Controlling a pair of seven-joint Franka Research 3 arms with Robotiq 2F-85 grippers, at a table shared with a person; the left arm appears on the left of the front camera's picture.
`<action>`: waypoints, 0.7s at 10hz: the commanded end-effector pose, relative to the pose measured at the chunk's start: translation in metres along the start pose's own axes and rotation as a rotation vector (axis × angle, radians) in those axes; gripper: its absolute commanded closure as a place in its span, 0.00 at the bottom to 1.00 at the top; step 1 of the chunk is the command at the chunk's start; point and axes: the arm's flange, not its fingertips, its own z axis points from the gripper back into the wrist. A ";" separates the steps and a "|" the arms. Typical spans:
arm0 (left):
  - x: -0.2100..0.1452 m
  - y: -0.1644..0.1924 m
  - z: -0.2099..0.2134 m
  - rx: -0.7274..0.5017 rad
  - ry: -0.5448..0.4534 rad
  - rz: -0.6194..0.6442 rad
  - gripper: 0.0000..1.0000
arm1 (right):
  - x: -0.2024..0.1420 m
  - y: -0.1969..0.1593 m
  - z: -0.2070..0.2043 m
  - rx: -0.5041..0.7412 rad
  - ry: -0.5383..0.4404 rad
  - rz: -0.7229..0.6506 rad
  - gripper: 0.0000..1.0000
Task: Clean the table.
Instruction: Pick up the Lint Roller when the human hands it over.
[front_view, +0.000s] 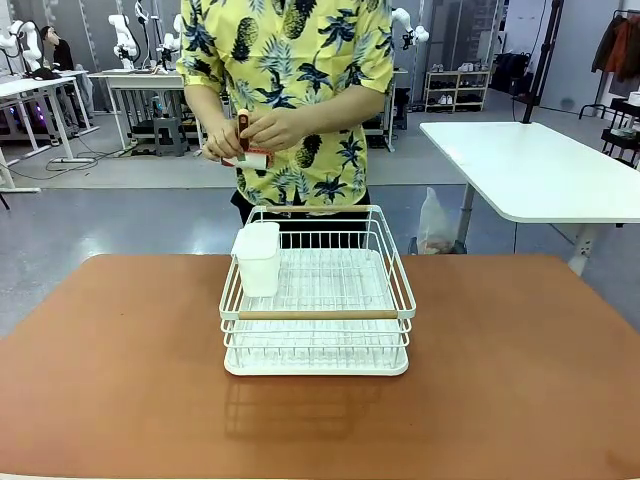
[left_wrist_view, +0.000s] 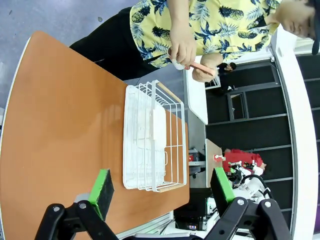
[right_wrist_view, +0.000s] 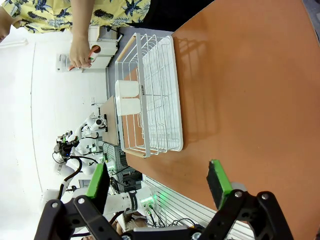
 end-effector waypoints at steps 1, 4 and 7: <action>-0.001 0.000 0.004 -0.014 0.006 0.003 0.00 | 0.002 0.002 0.001 0.003 0.002 0.004 0.00; -0.001 0.000 0.004 -0.014 0.006 0.003 0.00 | 0.002 0.002 0.001 0.003 0.002 0.004 0.00; -0.001 0.000 0.004 -0.014 0.006 0.003 0.00 | 0.002 0.002 0.001 0.003 0.002 0.004 0.00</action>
